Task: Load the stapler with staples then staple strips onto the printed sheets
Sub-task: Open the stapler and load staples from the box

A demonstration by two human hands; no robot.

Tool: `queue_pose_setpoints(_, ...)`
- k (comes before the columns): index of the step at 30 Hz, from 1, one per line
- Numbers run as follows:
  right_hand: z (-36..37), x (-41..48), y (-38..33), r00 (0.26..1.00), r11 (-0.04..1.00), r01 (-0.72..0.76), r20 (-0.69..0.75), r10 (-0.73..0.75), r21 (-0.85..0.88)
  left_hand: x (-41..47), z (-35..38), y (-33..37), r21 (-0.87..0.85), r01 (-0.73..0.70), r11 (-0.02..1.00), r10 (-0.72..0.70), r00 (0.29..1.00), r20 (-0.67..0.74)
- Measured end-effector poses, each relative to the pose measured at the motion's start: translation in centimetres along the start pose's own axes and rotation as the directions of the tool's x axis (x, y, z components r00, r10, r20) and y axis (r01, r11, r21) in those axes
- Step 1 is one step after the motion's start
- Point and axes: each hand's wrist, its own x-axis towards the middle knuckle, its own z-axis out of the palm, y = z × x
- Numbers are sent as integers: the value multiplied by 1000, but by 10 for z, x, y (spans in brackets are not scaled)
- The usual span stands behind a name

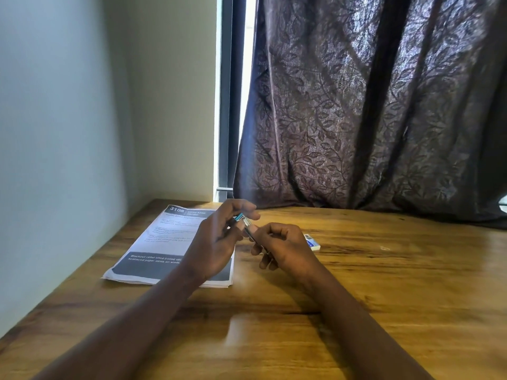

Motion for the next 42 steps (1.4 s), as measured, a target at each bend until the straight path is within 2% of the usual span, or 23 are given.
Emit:
queue_pose_setpoints(5, -4, -2, -5, 991, 984, -126, 49, 121, 123, -1, 2, 1, -52, -2, 999, 3, 1000, 11)
queue_pose_setpoints(11, 0, -4, -3, 992, 981, -121, 66, 111, 154, -2, 4, 2, -51, -5, 999, 6, 1000, 22)
queue_pose_setpoints(14, 2, -5, -3, 994, 992, -98, 50, 94, 74, -3, 8, -3, -63, 28, 998, -28, 1000, -9)
queue_pose_setpoints(17, 7, -5, 9, 998, 983, -17, -60, 6, -181, -9, 18, -13, -89, 73, 993, -78, 995, -54)
queue_pose_setpoints(19, 9, -8, 15, 992, 959, 16, -116, -51, -283, -14, 21, -12, -20, 46, 999, -47, 997, -55)
queue_pose_setpoints(27, 15, -17, 4, 997, 995, -52, -67, 47, -89, -30, 2, 5, 199, -3, 980, 5, 1000, -6)
queue_pose_setpoints(31, 14, -20, 1, 997, 998, -32, -76, 28, -60, -33, 3, 10, 239, -70, 969, 80, 996, -30)
queue_pose_setpoints(36, 10, -19, 2, 992, 989, 28, -117, -45, -146, -27, 2, 11, 234, -65, 970, 73, 997, -26)
queue_pose_setpoints(42, 7, -9, 6, 963, 941, 67, -227, -148, -333, 0, 7, 6, 39, 113, 993, -110, 991, -72)
